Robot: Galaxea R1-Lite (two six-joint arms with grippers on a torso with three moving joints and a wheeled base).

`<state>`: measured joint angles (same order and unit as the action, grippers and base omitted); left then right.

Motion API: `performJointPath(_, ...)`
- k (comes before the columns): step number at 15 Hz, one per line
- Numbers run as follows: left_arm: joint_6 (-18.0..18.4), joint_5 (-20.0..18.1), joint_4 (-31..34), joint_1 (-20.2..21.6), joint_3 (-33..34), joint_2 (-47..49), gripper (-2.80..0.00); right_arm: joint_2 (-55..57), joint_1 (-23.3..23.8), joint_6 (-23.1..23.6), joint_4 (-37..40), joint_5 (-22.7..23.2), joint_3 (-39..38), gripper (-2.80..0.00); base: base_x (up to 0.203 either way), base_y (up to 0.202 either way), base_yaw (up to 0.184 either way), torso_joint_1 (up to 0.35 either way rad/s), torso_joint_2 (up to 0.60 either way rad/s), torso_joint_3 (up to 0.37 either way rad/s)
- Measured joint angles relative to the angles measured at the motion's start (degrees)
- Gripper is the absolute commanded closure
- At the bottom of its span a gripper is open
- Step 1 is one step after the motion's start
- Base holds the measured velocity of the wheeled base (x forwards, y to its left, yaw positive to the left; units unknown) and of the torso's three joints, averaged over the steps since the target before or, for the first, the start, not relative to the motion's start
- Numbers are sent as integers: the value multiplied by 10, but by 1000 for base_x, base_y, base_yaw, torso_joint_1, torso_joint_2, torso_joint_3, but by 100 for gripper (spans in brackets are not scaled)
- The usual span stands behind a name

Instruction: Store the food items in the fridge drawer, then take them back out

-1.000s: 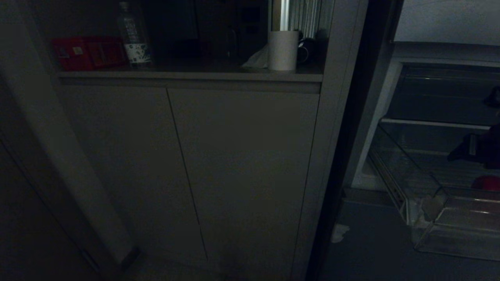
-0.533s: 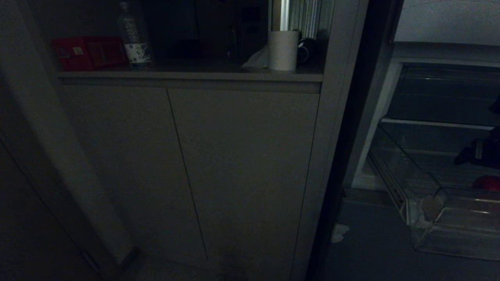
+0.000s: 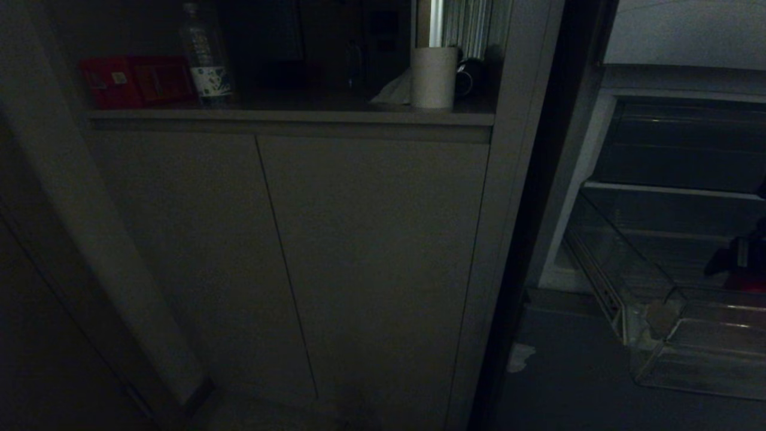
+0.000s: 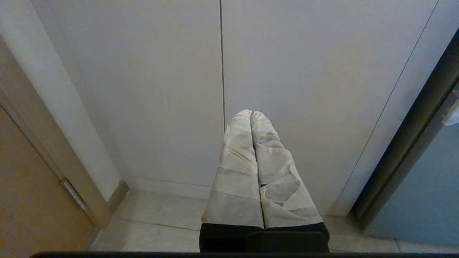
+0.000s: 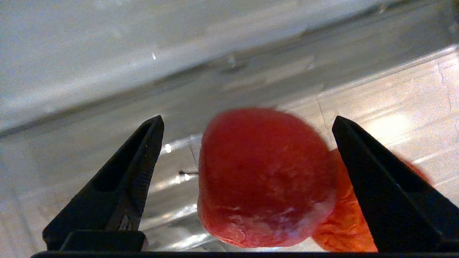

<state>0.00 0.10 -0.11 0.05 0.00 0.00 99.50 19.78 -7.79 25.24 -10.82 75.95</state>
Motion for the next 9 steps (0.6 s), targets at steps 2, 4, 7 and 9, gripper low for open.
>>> performJointPath(2,0,0,0,0,0,0,0,3,1,1,0,0,-11,-280,0,0,0,0,0,0)
performJointPath(4,0,0,0,0,0,0,0,7,1,0,-1,0,-14,-280,0,0,0,0,0,0)
performJointPath(7,0,0,0,0,0,0,0,11,1,1,-17,0,-23,0,0,0,0,0,0,0)
performJointPath(9,0,0,0,0,0,0,0,13,1,1,-18,0,-28,0,0,0,0,0,0,0)
